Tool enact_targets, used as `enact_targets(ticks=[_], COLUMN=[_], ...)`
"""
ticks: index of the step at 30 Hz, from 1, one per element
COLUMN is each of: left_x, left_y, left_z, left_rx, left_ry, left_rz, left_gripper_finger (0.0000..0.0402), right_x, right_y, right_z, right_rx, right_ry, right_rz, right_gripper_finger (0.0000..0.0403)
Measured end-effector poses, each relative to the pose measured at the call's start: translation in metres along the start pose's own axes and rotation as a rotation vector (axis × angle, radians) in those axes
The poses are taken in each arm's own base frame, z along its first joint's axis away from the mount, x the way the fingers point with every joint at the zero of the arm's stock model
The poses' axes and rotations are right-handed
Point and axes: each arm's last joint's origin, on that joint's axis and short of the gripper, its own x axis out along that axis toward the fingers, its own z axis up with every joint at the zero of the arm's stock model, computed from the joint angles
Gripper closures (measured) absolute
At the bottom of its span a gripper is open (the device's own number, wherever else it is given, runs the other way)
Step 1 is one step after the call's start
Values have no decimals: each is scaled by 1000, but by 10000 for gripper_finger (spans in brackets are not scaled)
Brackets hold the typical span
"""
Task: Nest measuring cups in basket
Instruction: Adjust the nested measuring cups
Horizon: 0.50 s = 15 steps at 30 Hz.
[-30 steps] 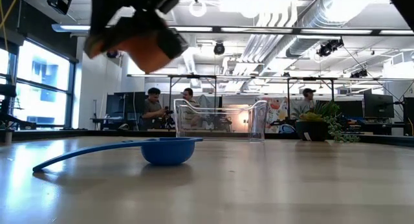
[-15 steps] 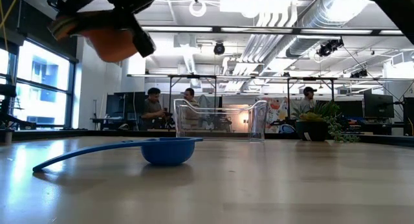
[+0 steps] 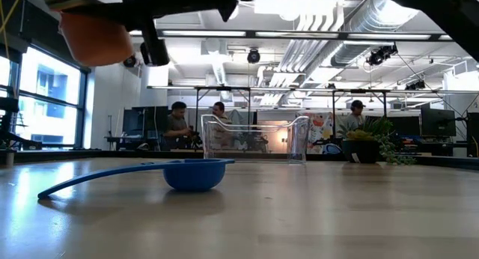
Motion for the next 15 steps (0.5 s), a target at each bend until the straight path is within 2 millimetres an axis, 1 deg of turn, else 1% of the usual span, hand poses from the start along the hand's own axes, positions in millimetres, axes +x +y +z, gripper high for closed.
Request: enact_targets(ticks=[5, 8, 15], left_x=[0, 0, 0], left_y=[0, 0, 0], left_z=[0, 0, 0], left_rx=[0, 0, 1], left_ry=[0, 0, 0], left_rz=[0, 0, 0], left_gripper_finger=[344, 344, 344], right_x=[-8, -11, -18], right_y=[-12, -14, -23], right_z=[6, 8, 11], right_rx=[-37, -87, -159], right_ry=[157, 193, 281], right_rz=[26, 47, 62], right_gripper_finger=[338, 346, 342])
